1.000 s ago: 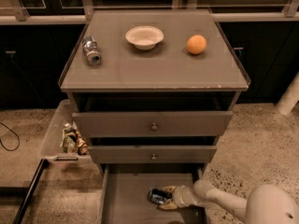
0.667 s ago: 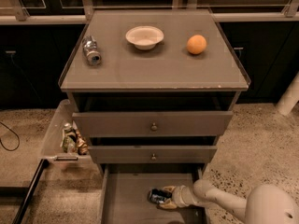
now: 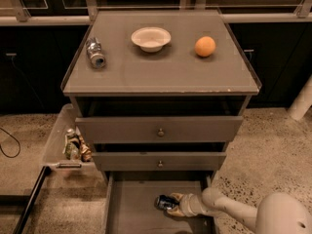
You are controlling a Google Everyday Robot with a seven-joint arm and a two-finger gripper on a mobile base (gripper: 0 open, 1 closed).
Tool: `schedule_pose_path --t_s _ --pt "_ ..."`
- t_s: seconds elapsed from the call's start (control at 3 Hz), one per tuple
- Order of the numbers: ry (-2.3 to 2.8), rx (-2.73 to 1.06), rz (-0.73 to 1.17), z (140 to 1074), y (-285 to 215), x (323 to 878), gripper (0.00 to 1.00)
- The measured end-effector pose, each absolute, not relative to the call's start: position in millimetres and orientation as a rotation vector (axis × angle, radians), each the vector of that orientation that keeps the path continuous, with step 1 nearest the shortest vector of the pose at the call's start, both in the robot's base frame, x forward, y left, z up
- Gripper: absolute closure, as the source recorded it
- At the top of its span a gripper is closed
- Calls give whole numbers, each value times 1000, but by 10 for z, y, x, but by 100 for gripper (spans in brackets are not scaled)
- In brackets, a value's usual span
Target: Pick pepsi can from bottom drawer and place on counter
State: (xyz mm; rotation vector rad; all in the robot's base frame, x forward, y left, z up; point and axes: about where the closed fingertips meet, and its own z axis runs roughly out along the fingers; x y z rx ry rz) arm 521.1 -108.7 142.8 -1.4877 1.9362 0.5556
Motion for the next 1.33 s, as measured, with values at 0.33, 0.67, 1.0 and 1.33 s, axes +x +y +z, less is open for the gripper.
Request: schedule_pose_path --t_s 0.33,0.67,1.0,1.33 --pt "1941 -1496 560 1464 -1067 5147 100" --pt "1904 -1523 589 1801 -1031 5039 100" --pt "1838 -1572 579 2407 -1031 4963 100" --pt "1809 -1598 557 3141 -1150 4957 100"
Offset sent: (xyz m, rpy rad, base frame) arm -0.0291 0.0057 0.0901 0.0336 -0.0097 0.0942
